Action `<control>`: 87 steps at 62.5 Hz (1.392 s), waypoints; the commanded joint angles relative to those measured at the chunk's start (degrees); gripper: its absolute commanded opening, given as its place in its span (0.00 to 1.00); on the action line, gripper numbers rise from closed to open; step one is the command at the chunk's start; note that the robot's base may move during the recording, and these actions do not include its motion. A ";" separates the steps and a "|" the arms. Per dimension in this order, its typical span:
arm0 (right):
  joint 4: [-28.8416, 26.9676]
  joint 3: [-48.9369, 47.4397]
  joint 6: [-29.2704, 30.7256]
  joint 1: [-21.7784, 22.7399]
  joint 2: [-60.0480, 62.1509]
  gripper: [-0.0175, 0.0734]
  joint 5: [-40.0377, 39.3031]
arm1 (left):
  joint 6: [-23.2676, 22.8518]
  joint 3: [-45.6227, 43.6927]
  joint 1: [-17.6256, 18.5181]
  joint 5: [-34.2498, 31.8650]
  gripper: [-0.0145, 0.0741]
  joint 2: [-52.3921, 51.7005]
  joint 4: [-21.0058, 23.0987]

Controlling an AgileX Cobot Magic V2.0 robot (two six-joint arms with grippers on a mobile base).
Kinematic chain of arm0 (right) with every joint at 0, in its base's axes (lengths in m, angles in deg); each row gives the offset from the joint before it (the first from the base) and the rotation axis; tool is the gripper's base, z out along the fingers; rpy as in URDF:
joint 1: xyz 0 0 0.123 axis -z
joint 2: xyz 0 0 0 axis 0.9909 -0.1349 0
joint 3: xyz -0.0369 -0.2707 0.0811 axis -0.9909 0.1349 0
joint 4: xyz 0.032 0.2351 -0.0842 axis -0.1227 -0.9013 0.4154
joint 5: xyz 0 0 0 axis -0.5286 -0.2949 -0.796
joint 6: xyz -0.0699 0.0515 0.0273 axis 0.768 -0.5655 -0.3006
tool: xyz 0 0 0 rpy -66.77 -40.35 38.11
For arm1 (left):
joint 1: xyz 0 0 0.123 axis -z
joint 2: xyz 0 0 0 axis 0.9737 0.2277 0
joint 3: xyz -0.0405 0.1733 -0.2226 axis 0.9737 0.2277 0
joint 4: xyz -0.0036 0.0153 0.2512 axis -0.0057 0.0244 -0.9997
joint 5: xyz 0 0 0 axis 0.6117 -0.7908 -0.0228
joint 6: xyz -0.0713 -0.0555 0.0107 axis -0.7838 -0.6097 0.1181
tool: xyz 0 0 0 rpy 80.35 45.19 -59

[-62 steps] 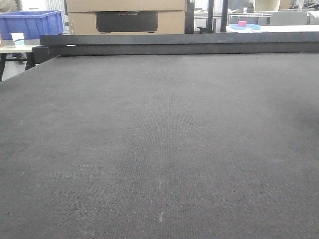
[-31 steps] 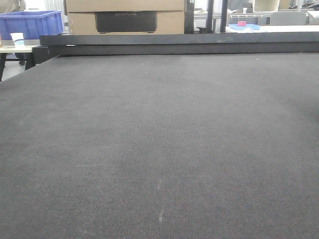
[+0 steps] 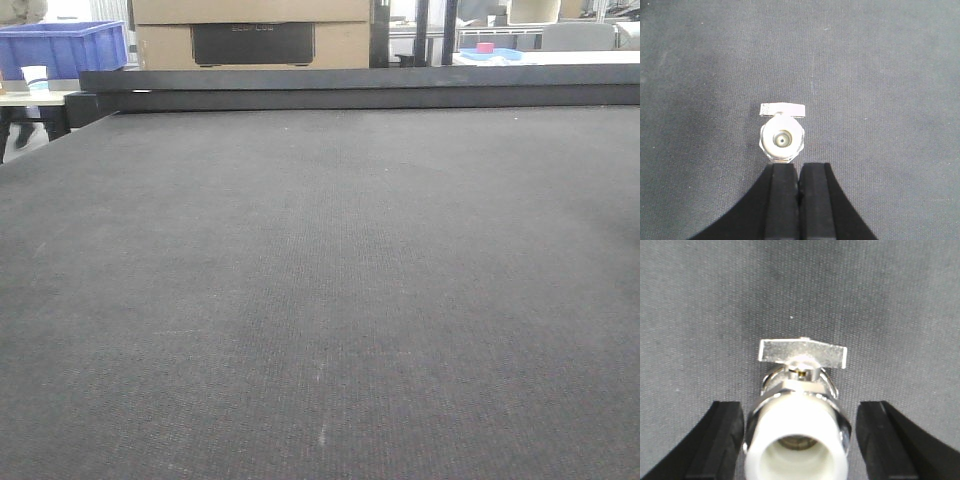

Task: Place valve from conveyor to right shelf box
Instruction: 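Close the right gripper, then the left, around a silver valve each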

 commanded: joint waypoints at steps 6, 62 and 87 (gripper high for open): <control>0.79 0.49 0.33 0.14 -1.18 0.59 -1.18 | -0.35 -0.04 0.24 -0.28 0.04 0.40 0.49; 0.84 2.21 0.33 0.14 -3.71 0.01 -2.75 | 3.50 -1.39 0.24 1.37 0.04 2.29 0.49; 0.84 2.21 0.33 0.14 -3.71 0.01 -6.11 | 10.09 -11.61 0.24 14.45 0.07 15.92 -0.68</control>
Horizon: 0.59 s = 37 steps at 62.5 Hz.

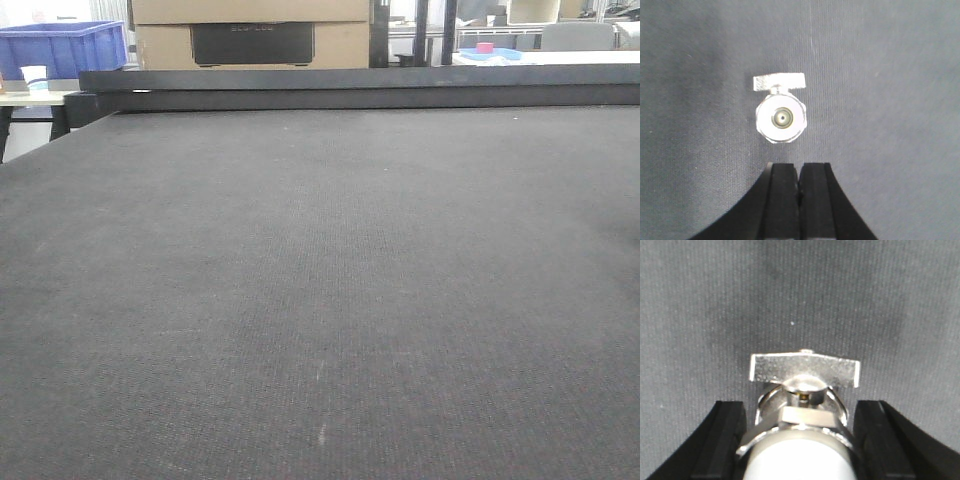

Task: Place valve from conveyor to right shelf box
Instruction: 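Close the right gripper, then the left, around a silver valve each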

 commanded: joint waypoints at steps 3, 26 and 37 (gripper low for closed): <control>0.73 0.15 0.21 0.14 0.10 0.01 -2.73 | 1.53 -0.89 0.24 0.74 0.14 2.76 -0.46; 0.63 0.15 0.21 0.14 0.10 0.01 -3.15 | 1.42 -0.89 0.24 -3.89 0.70 8.45 -0.83; -0.45 0.15 0.21 0.14 0.10 0.01 -3.15 | 1.42 -0.89 0.24 -4.44 0.70 12.73 -1.78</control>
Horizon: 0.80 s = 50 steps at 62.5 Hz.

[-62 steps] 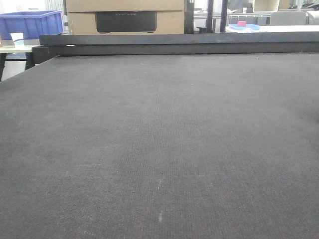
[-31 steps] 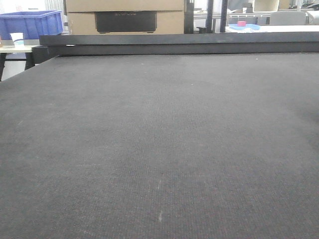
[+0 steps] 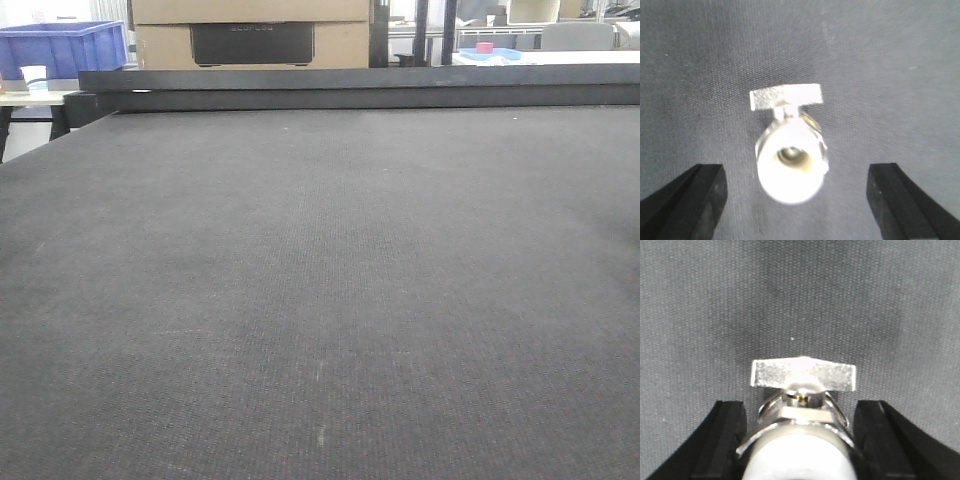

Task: Place valve from conveyor to right shelf box
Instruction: 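Close the right gripper, then the left, around a silver valve each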

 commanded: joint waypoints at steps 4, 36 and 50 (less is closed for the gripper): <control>-0.17 0.15 0.21 0.14 0.10 0.01 -1.40 | 0.10 -0.40 0.24 -0.75 0.70 3.30 -0.36; -0.14 0.15 0.21 0.14 0.10 0.01 -1.07 | 0.10 -0.40 0.24 -3.31 0.70 9.48 -0.36; -0.14 0.15 0.21 0.14 0.10 0.01 -1.07 | 0.10 -0.45 0.24 -3.83 0.68 9.47 -0.36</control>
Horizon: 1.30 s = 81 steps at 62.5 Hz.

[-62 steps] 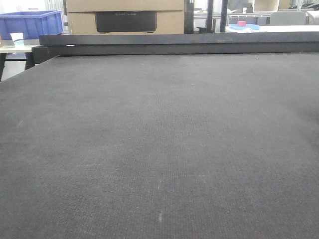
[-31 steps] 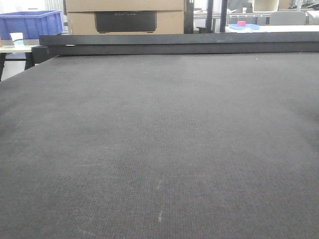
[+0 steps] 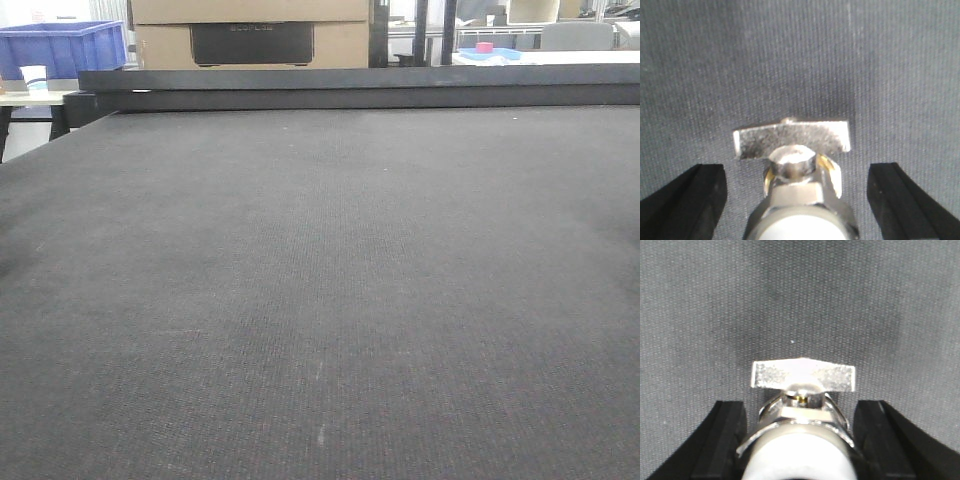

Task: Place valve from conveyor to right shelf box
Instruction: 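Close the right gripper, then the left, around a silver valve each, then lift both held valves up off the conveyor belt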

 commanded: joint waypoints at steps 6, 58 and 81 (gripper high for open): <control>0.23 0.15 0.21 0.14 0.10 0.01 -0.63 | 0.06 -0.45 0.24 -0.10 0.59 0.03 -0.03; -0.79 -1.79 -0.69 0.14 20.77 0.01 -5.61 | -0.05 -0.32 0.24 -9.96 0.04 -16.03 5.68; -0.79 2.95 -0.69 0.14 34.80 0.01 -17.47 | -0.05 8.13 0.24 -23.58 0.04 -33.17 7.89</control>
